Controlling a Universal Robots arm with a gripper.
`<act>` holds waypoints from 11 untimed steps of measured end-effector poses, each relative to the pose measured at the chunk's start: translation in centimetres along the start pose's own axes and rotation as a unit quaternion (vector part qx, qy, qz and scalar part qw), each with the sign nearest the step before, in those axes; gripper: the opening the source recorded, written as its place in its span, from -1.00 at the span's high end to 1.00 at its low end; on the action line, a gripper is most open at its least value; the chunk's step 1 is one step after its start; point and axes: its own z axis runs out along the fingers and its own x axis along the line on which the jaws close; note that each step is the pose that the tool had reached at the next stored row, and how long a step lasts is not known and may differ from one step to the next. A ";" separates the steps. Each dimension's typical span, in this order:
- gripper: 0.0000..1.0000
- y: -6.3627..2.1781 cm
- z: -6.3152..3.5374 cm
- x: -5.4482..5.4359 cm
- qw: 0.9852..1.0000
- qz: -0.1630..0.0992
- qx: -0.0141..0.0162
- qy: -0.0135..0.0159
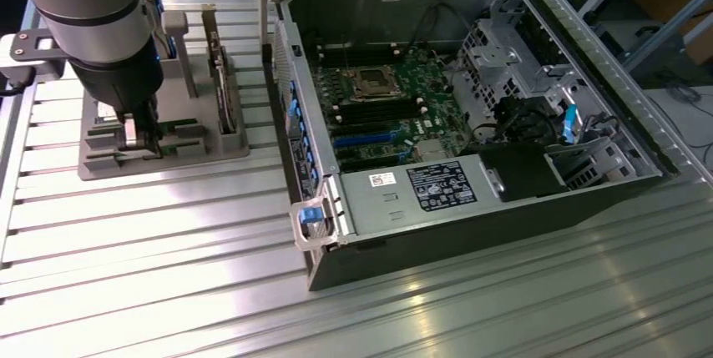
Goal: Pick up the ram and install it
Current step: 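Pick up the ram and move it above insertion slot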
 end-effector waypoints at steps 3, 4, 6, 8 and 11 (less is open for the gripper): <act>0.28 0.00 0.08 -0.1 1.000 0.000 0.000 0.000; 0.28 0.00 0.08 -0.1 1.000 0.000 0.000 0.000; 0.28 0.00 0.08 -0.1 1.000 0.000 0.000 0.000; 0.45 0.00 0.08 -0.1 1.000 0.000 0.000 0.000; 0.45 -0.01 0.22 -0.1 1.000 0.000 0.000 0.000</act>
